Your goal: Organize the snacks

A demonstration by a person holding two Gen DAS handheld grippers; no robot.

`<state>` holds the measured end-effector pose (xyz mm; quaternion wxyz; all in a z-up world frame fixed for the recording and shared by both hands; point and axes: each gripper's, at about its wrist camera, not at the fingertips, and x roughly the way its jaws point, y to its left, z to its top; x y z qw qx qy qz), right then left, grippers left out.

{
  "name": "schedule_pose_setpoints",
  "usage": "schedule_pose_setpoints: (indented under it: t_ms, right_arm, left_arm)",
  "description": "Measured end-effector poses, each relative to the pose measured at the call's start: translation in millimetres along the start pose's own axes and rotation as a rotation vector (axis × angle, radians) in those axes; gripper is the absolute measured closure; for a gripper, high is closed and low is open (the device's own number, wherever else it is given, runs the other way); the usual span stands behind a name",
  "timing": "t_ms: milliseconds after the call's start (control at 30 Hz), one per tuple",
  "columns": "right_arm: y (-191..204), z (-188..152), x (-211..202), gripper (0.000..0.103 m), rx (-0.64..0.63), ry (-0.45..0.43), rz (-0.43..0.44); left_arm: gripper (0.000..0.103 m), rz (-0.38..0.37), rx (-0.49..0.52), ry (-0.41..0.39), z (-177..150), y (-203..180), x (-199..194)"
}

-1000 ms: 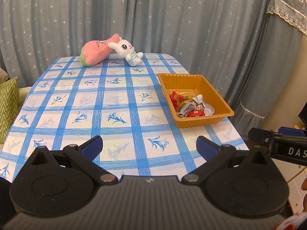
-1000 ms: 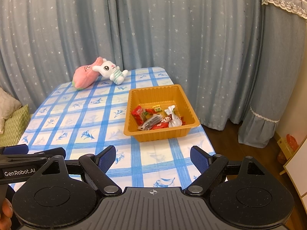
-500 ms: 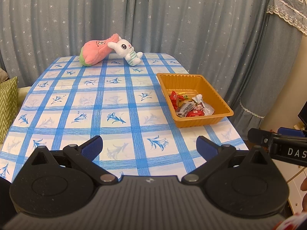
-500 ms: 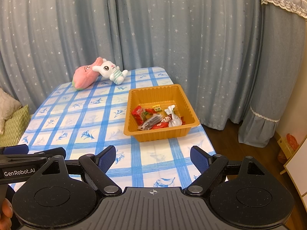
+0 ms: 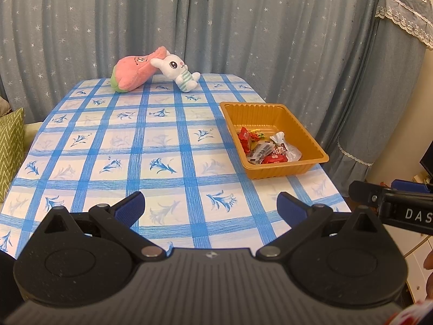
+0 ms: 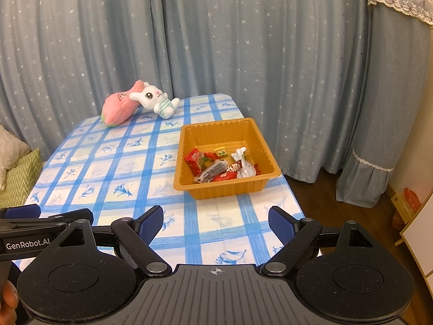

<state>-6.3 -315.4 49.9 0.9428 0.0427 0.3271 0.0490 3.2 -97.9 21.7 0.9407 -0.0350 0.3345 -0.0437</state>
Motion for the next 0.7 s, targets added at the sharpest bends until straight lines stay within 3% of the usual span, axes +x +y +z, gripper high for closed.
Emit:
schedule_pose_setpoints:
  t_ms: [700]
  right_arm:
    - [-2.3, -2.2, 1.7, 0.019, 0.003, 0.002, 0.0]
  left_arm:
    - [0.0, -0.01, 0.007, -0.021, -8.7, -6.6, -2.7]
